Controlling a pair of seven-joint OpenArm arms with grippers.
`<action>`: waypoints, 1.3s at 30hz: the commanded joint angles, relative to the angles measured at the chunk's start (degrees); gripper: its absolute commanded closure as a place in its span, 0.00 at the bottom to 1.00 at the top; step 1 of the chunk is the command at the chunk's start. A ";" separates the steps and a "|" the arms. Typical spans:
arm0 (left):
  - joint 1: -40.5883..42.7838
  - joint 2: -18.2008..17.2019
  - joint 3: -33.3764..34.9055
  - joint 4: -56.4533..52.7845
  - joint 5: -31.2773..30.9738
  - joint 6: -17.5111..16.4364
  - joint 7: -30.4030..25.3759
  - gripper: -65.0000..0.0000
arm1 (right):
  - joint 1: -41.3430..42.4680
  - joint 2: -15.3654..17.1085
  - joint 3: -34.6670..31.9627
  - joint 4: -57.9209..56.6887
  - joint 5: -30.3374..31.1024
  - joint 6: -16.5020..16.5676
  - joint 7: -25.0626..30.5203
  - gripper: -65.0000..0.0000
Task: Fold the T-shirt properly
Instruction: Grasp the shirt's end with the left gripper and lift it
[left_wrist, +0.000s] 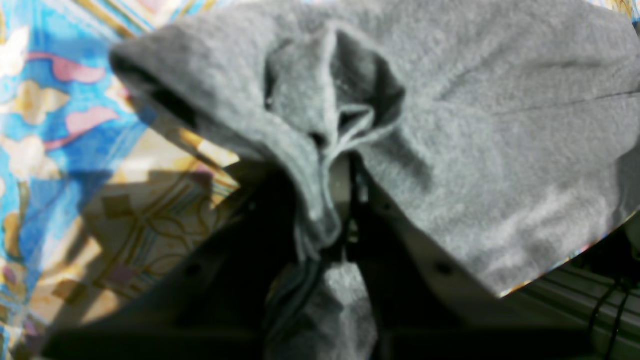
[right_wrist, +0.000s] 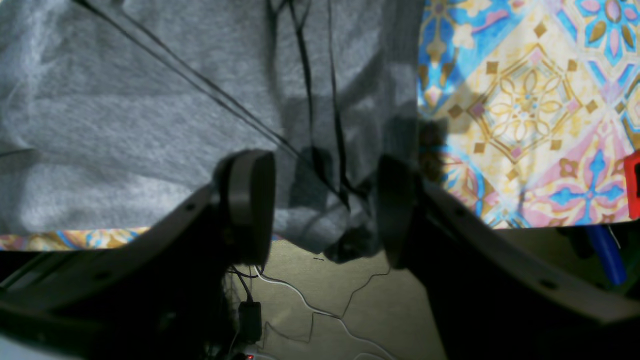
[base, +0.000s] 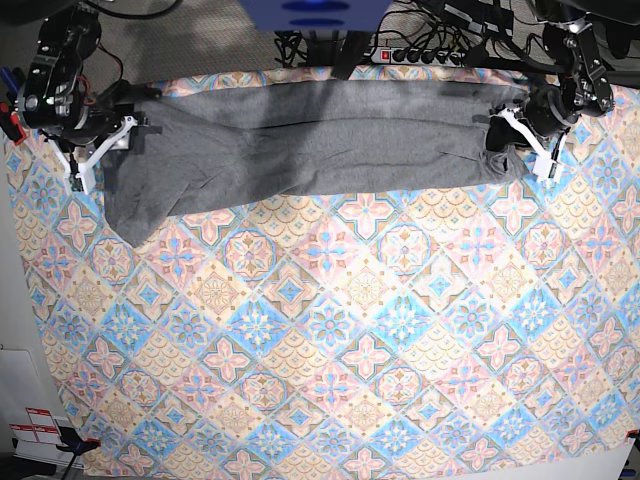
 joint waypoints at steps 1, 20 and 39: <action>0.60 0.18 -0.15 -0.11 3.35 -0.08 5.10 1.00 | 0.14 0.77 0.39 0.86 0.15 0.04 0.55 0.50; 4.11 4.49 3.45 34.62 -1.48 -0.08 24.26 1.00 | 0.32 0.68 0.39 0.86 0.06 0.04 0.55 0.50; -10.39 10.90 40.64 34.53 -1.22 -0.08 27.34 1.00 | 0.32 -0.20 0.39 0.86 0.06 0.04 0.81 0.50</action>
